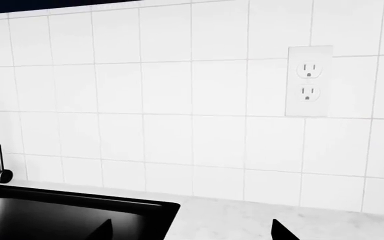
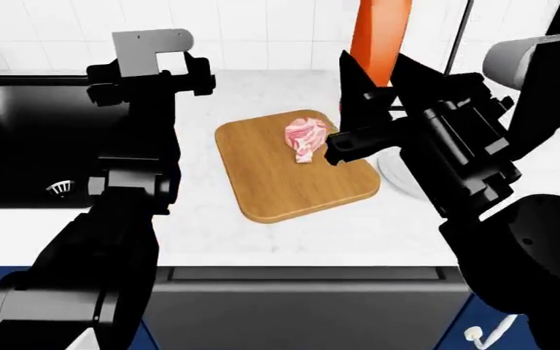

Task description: Pick the pork chop from the plate and place it on the cutting board. Then pick the condiment bottle from the cabinet and place it next to the cutting board.

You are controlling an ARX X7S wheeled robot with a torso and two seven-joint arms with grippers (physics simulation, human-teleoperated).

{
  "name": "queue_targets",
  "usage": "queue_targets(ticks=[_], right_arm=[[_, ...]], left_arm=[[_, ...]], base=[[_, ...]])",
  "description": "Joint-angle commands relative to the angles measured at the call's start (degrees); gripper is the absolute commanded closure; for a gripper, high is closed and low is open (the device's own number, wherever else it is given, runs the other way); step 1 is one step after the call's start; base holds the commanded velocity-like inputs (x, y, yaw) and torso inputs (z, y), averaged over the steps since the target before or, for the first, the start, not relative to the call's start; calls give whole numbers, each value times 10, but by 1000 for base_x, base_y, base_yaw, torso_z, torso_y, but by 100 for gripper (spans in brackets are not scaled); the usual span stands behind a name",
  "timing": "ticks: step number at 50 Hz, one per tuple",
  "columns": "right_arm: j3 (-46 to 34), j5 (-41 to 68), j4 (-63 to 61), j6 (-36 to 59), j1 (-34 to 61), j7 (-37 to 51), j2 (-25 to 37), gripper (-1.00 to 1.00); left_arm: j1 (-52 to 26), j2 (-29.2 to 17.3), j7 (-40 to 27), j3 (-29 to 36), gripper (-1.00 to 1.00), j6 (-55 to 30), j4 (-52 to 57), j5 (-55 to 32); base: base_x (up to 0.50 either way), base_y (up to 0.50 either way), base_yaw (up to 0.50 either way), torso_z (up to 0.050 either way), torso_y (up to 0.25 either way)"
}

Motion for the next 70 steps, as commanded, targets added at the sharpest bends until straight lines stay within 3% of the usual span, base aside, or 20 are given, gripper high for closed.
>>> queue_targets(ticks=[1,6,9,19,37,70], right_arm=[[48,-39,-64,-64,-148,-30,40,100],[37,-110,-43,-120,-226,-86,31,100],[-11,-266,12,-235,-311,-161,17,100],[-41,-396,103,-350,-359,-188,-5,100],[-60,-460,193,-405,-357,-187,-30,100],[-56,-429,403,-516,-289,-255,-100,100]], left_arm=[[1,0,2,3,-100,0,0,-1],[1,0,4,2,-100,2,0,-2],[2,1,-6,14,-100,4,0,6],[3,1,-14,31,-100,4,0,5],[3,0,-17,44,-100,3,0,0],[3,0,-17,49,-100,5,0,-2]], base=[[0,0,0,0,0],[0,0,0,0,0],[0,0,0,0,0],[0,0,0,0,0],[0,0,0,0,1],[0,0,0,0,0]])
